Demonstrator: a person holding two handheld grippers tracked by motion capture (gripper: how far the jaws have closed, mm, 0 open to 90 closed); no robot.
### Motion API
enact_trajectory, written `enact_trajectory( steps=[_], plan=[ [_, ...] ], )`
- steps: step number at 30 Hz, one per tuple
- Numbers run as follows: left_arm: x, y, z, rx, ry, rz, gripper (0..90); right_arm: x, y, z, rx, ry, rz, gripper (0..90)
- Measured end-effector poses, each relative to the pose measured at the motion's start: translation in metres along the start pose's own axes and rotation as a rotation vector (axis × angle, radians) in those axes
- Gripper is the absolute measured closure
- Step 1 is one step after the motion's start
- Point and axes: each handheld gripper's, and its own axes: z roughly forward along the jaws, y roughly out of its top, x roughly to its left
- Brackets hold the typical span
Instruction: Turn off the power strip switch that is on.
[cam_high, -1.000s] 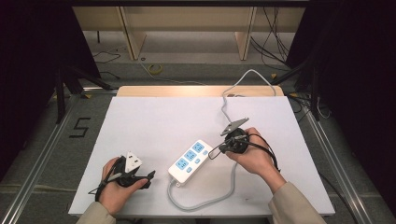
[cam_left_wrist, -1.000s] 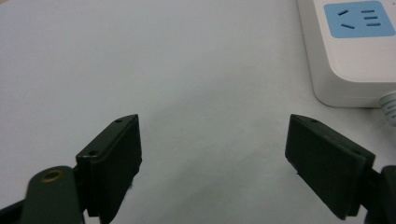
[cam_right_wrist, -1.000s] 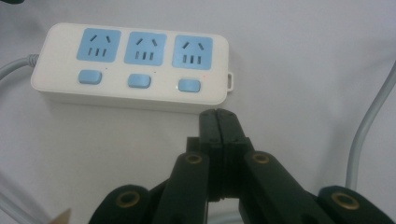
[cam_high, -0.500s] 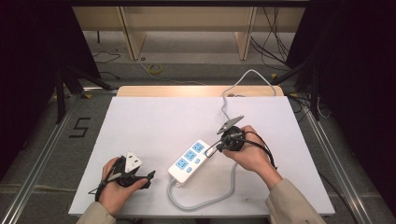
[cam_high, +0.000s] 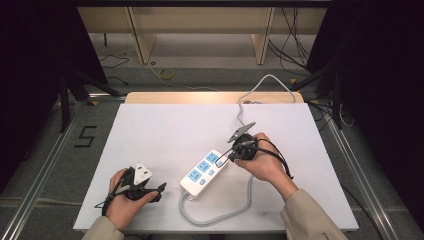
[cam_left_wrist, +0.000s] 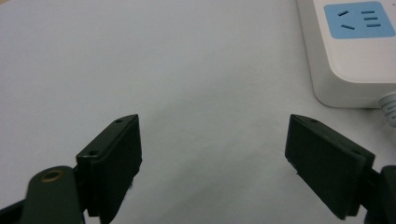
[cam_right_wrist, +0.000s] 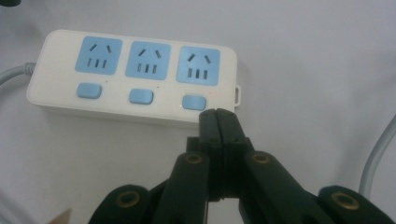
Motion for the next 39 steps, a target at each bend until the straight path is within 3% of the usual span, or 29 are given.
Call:
enact_trajectory(
  steps=[39],
  plan=[
    [0.001,0.000,0.000,-0.003,-0.002,0.000,18.3,0.001,0.025,0.041,0.078,0.040,0.003,90.0]
  ],
)
